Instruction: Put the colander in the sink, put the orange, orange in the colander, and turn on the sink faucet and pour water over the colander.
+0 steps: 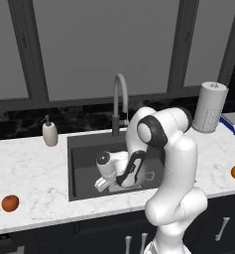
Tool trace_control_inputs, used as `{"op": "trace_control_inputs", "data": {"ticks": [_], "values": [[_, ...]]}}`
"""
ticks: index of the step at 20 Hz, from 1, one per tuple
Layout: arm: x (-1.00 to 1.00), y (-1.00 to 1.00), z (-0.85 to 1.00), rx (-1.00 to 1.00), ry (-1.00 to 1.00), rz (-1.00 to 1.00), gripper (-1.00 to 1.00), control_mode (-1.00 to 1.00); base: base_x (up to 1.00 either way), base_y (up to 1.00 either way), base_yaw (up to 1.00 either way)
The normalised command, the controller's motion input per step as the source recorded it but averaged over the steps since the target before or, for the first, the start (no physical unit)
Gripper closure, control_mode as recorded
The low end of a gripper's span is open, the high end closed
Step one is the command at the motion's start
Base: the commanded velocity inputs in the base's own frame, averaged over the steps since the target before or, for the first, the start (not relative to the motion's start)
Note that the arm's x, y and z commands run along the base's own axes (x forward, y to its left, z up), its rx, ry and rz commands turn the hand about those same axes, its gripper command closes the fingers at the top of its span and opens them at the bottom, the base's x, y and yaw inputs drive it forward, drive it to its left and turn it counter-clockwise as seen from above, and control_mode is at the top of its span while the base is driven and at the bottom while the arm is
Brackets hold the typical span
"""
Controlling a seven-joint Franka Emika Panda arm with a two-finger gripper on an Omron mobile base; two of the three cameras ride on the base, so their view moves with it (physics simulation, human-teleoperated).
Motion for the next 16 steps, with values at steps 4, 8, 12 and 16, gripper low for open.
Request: {"op": "trace_control_inputs", "data": {"ticks": [4, 8, 12, 16], "values": [[0.00, 0.00, 0.57, 0.01, 0.06, 0.00, -1.00, -1.00, 0.00, 0.00, 0.00], [0.00, 0.00, 0.81, 0.05, 0.01, 0.00, -1.00, -1.00, 0.00, 0.00, 0.00], [0.00, 0.00, 0.86, 0.08, 0.00, 0.00, -1.00, -1.00, 0.00, 0.00, 0.00], [0.00, 0.00, 0.82, 0.04, 0.00, 0.00, -1.00, -1.00, 0.00, 0.00, 0.00]]}}
